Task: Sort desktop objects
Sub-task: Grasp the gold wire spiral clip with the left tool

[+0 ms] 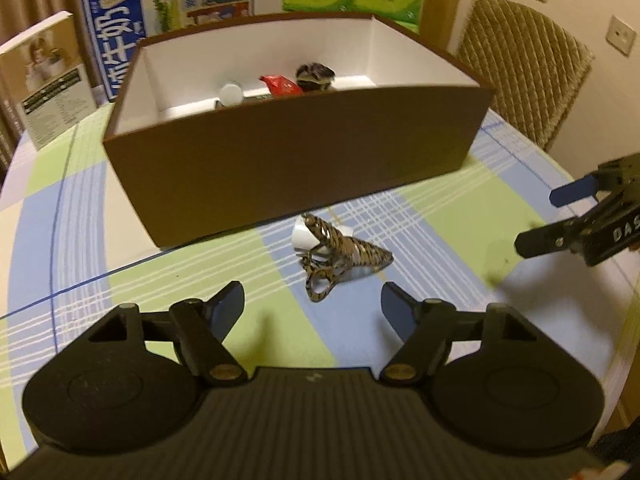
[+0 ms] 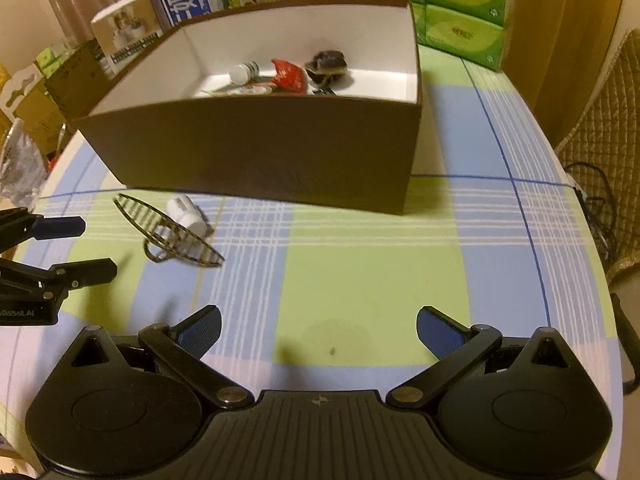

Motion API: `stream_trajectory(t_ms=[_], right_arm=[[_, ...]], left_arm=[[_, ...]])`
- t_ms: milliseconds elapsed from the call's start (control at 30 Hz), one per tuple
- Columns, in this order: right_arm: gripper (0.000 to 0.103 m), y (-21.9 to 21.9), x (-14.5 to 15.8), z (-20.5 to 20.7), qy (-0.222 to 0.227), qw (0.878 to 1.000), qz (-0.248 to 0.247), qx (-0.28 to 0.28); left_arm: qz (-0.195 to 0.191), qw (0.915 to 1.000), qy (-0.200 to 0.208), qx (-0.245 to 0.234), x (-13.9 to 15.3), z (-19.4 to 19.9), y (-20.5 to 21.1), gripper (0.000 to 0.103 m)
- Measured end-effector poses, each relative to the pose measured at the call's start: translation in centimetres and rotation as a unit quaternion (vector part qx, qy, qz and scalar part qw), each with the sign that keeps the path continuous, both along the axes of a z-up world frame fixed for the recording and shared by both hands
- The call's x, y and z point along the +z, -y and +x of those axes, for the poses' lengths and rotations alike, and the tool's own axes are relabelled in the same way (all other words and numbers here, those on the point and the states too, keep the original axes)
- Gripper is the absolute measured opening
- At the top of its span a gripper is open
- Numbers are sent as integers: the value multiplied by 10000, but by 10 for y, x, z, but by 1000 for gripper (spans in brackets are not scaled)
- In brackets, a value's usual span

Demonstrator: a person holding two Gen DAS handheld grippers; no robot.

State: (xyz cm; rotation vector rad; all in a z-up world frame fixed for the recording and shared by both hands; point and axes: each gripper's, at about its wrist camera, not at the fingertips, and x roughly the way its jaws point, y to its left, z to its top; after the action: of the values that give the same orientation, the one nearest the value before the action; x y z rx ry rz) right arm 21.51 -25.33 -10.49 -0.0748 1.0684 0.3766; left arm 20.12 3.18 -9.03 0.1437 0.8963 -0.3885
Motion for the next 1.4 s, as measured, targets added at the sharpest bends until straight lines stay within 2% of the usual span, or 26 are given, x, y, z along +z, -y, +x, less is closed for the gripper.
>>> stream_trajectory(t_ms=[333,567,633,700,800,900,1033,1133,1400], right_arm=[[101,16,-12,-4,-234,9990,-100,-361],[101,25,-16,-7,-325,9974,-156,-627],[101,26,-17,-7,-354,9969,-157,-687],[101,28,-18,-7,-383,9965,-151,-726],[101,27,-19,-7,-406,9963,-157,-743],[101,26,-19,-6,-425,9963,-162,-732],[101,24,-20,-5,-420,9965,-159,-699],[101,24,-19,-5,-412,9966,-173,-688],[101,26,-19,-8,-440,9962,-177,-732]], left_arm=[[160,9970,35,-751,-32,30,10,61],[-47,9949,56,-1010,-37,44,13,58],[-126,9940,17,-1090,-39,45,14,49],[-149,9937,-6,-1114,-41,45,15,47],[-118,9938,-20,-1107,-42,41,16,37],[-213,9929,-86,-1166,-41,32,19,37],[-118,9937,102,-1109,-40,21,23,37],[-159,9944,80,-1044,-40,27,23,38],[-47,9911,69,-1330,-44,34,36,37]])
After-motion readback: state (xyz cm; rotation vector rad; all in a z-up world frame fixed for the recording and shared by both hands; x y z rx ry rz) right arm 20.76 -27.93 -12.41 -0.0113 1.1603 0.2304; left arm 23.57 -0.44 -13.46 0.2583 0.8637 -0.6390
